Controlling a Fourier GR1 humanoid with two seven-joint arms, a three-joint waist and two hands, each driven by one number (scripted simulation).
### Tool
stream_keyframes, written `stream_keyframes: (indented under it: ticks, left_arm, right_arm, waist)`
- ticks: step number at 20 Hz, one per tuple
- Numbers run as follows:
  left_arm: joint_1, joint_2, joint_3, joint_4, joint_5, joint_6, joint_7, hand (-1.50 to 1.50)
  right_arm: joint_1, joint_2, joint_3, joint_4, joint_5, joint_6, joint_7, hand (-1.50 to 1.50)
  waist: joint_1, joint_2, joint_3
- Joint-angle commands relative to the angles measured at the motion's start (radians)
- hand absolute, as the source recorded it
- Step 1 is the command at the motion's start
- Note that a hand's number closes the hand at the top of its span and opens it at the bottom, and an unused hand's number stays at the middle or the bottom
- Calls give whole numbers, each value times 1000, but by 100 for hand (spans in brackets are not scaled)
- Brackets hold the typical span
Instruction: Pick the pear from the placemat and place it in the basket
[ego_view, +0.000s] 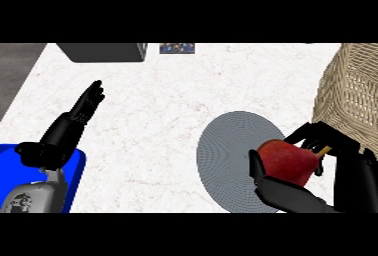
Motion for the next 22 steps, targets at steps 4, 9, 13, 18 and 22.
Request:
stream_keyframes:
  ticks: [4,9,13,18,22]
  left_arm:
    - [10,14,15,-40,35,-33,16,0]
    - [-21,-27,-15,38,-18,12,-18,0]
    - [-1,-42,-29,58,-51,34,-74,0]
    - [-8,-1,5,12,7,-21,-9,0]
    - [-28,-3,9,27,8,-19,-14,0]
  right_arm:
    - [-175,-94,-213,-86,-20,191,171,150]
    - [-386,-129,-360,132,-68,156,148,150]
    - [-516,-187,-439,318,-34,88,118,150]
    - [-588,-250,-548,421,-54,14,100,150]
    - [-631,-306,-636,627,-68,-125,-16,150]
  waist:
    - [10,2,0]
    - [10,4,0]
    - [15,6,0]
    - [15,4,1]
    - [18,7,1]
